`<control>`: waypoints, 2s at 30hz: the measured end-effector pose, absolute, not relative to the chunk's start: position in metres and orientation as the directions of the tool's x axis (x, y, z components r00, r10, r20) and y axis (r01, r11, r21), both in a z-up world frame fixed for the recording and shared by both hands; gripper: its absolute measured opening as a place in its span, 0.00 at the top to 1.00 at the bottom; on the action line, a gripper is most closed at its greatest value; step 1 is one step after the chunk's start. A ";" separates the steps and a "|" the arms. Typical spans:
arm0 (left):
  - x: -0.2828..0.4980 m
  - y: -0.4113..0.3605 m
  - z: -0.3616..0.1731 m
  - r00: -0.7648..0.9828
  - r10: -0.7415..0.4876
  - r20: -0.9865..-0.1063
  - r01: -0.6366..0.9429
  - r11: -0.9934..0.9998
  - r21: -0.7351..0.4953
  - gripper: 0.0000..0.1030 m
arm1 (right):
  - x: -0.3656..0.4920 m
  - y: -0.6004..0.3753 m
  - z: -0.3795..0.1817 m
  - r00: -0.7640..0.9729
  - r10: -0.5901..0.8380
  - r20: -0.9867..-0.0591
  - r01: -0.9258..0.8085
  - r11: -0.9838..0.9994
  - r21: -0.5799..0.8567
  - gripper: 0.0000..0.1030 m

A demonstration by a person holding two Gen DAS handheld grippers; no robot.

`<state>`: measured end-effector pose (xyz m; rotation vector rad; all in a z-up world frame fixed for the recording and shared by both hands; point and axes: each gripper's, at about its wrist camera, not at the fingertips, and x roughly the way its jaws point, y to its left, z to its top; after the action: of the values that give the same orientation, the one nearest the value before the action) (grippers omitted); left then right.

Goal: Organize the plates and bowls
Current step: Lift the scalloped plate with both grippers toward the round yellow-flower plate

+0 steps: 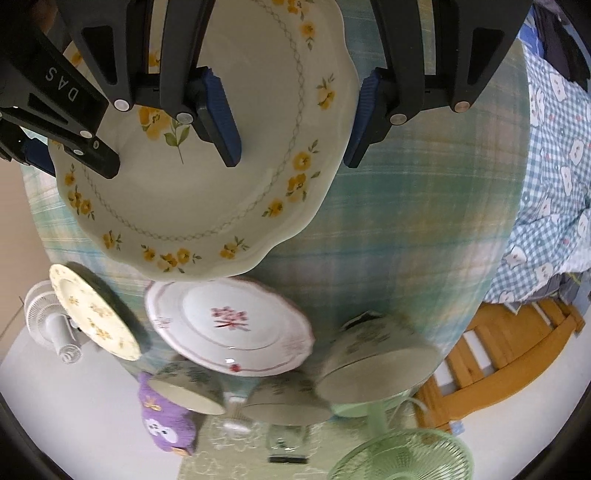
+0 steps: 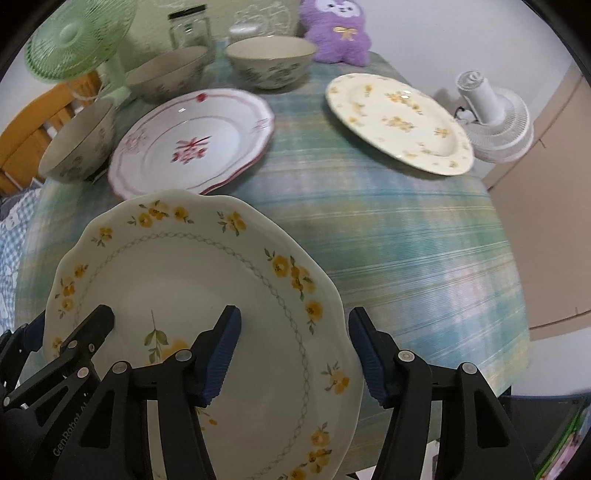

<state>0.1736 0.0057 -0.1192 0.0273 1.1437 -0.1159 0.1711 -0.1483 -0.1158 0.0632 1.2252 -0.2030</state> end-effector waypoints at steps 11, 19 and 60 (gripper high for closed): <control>0.182 -0.076 -0.123 0.402 -0.060 -0.914 0.081 0.996 -0.029 0.43 | 0.182 -0.239 -0.119 0.333 -0.093 -0.938 0.170 0.985 -0.037 0.38; 0.193 -0.131 -0.135 0.385 -0.051 -0.921 0.059 0.998 -0.030 0.43 | 0.193 -0.295 -0.131 0.322 -0.086 -0.943 0.158 0.987 -0.036 0.38; 0.279 -0.211 -0.066 0.555 -0.080 -0.828 0.102 0.994 -0.028 0.19 | 0.266 -0.382 -0.056 0.528 -0.052 -0.847 0.204 0.977 0.067 0.29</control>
<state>0.2791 -0.2109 -0.0663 0.0243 0.9770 -0.1071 0.2662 -0.3823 -0.0559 0.1656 1.0038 -0.1541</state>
